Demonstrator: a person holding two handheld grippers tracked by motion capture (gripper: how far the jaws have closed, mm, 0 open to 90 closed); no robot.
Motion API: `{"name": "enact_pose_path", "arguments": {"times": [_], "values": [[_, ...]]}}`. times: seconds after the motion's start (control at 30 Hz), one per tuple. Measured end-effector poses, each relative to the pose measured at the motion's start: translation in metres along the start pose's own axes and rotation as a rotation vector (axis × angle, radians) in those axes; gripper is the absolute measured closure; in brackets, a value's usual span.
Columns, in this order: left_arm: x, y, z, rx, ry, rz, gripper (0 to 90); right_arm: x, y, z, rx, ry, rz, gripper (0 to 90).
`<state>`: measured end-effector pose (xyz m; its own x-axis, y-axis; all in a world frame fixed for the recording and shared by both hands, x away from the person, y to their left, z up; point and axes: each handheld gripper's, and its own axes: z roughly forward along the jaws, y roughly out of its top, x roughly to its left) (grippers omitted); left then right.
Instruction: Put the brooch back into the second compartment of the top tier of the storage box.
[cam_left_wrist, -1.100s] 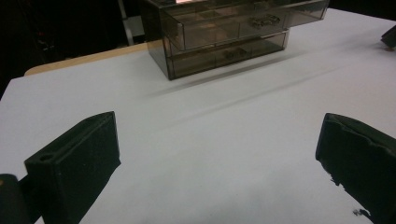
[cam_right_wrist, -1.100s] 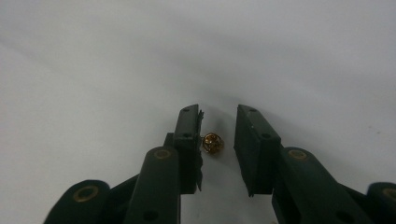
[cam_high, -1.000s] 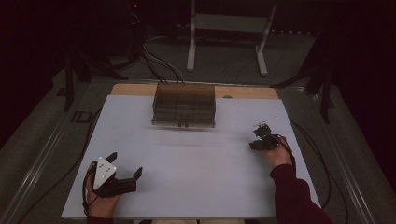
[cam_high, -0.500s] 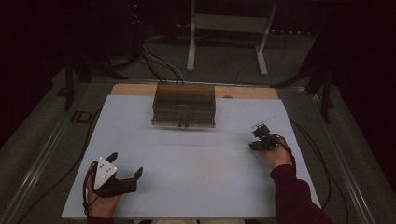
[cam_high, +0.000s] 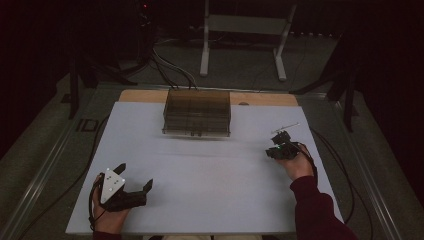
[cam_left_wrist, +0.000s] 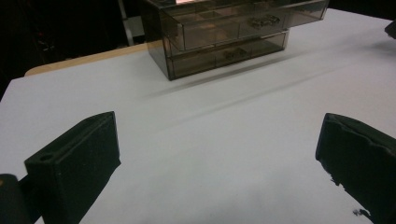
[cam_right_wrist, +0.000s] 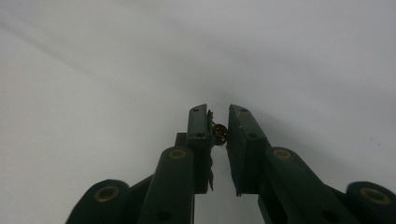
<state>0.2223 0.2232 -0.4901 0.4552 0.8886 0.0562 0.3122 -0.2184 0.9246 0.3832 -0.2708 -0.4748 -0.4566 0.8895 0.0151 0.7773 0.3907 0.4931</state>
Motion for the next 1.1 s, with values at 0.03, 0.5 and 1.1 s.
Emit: {"name": "enact_pose_path", "arguments": {"times": [0.03, 0.5, 1.1], "values": [[0.0, 0.0, 0.0, 0.0, 0.0, 0.0, 0.7, 0.001, 0.001, -0.002, -0.008, 0.002, -0.002, 80.1], [-0.001, 0.0, 0.001, -0.001, 0.0, -0.001, 0.7, 0.014, 0.022, -0.02, -0.091, 0.022, -0.027, 80.1], [0.001, 0.0, 0.0, -0.006, 0.004, -0.008, 0.7, 0.029, 0.054, -0.036, -0.172, 0.062, -0.034, 80.1]]}}
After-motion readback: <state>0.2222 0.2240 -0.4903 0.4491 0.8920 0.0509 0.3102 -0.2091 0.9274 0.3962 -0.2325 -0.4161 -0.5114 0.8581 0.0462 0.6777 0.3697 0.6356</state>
